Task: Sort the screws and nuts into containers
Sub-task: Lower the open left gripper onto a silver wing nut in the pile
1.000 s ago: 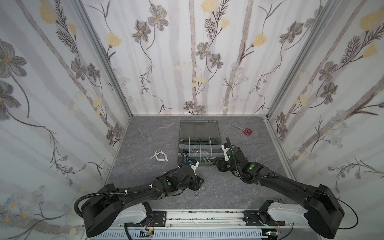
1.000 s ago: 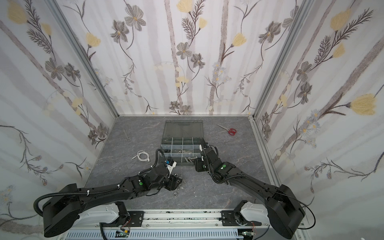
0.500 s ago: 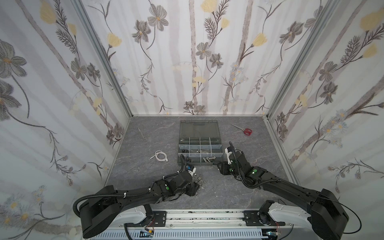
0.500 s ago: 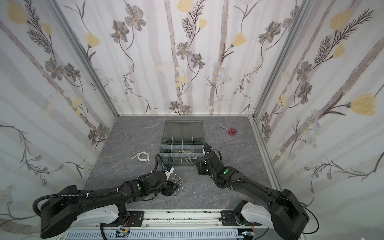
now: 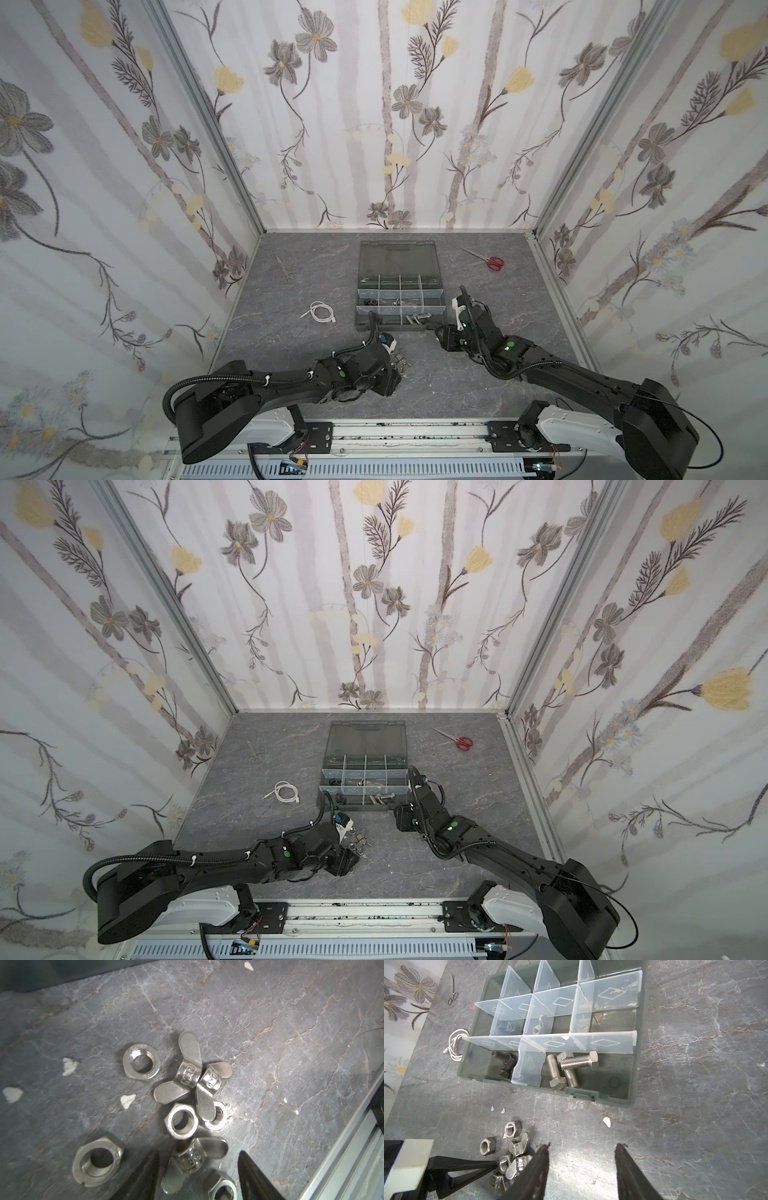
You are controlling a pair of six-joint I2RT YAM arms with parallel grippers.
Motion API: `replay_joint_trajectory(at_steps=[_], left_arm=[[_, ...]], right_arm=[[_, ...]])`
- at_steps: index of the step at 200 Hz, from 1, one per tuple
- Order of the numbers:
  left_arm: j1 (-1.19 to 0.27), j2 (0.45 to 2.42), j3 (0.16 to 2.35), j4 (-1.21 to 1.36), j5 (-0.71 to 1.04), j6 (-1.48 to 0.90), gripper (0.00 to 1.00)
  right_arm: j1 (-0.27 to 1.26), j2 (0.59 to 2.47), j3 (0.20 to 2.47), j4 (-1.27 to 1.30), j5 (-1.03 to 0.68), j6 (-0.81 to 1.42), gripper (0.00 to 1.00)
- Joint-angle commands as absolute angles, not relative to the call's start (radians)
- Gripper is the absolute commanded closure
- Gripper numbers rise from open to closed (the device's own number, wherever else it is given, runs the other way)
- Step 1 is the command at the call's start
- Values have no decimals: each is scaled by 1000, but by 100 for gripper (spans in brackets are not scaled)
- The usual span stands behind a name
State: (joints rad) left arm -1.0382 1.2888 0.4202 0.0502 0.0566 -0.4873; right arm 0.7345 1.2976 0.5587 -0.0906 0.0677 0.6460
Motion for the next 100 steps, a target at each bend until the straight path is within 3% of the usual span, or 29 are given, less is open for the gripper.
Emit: replay_joint_trajectory(at_steps=[1,44,100], left_arm=[[-1039,1305,434,48,49,-463,37],[-1039,1318,442,41,79,-444,38],[-1049,1343,466,32,107,-419,46]], right_arm=[[735,1303,558,-48,94,661,48],[735,1312,564,-43,92,664,48],[735,1310,560,-40,92,672,48]])
